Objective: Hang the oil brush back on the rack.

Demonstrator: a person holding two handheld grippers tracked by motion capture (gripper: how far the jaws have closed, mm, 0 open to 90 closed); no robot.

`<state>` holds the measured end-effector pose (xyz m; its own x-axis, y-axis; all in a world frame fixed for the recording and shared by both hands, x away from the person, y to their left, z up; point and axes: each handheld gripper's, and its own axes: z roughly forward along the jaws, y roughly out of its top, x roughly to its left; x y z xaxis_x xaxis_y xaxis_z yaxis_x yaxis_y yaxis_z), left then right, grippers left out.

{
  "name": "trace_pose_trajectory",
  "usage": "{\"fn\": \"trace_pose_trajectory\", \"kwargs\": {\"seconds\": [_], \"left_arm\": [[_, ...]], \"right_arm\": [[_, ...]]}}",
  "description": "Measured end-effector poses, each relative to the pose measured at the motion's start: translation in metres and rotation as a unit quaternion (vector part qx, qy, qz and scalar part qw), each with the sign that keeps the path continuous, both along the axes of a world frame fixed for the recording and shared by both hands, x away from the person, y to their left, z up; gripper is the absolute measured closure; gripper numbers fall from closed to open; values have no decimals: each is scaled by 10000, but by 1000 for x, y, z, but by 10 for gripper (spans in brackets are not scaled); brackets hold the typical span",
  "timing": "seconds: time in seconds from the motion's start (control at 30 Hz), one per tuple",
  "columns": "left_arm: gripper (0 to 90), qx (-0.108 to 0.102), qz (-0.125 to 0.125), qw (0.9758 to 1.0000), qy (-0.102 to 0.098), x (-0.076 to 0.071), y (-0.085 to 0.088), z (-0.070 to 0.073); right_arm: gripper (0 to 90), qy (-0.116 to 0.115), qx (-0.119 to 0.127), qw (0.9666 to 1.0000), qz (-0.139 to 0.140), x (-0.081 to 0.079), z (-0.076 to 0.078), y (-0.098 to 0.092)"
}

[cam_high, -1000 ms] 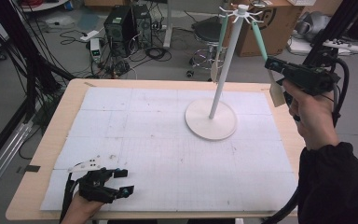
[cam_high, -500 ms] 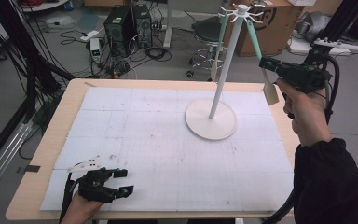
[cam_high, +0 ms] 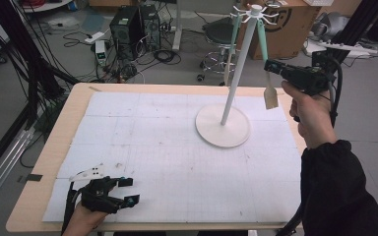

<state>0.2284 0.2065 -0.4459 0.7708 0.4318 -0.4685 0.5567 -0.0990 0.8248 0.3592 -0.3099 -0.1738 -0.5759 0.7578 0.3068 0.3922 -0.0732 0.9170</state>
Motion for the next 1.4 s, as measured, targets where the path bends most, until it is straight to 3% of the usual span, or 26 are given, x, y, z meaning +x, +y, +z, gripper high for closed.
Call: {"fn": "trace_pose_trajectory", "kwargs": {"seconds": [0.23,0.33,0.43,0.7,0.83,1.0,1.17,1.4], "left_arm": [[186,12,-1,10000,-13,0,0,0],[186,10,-13,10000,-8,0,0,0],[186,13,-3,10000,-12,0,0,0],[185,47,-14,10000,-58,-1,-1,1],[184,21,9,10000,-43,-1,-2,1],[179,-5,1,10000,-16,-2,-2,3],[178,0,60,10000,-24,-2,0,3],[178,4,47,10000,-45,-4,-2,4]], "right_arm": [[820,8,-1,10000,51,1,-3,2],[807,-24,-131,9999,6,1,-3,4],[632,-54,-140,9999,-50,0,-4,5],[464,91,-245,9994,-215,-4,-13,4],[370,154,-402,9988,-227,-8,-27,5],[256,367,-532,9979,15,-15,-57,9],[229,473,-604,9970,139,-23,-79,10],[225,464,-586,9969,258,-37,-94,13]]}}
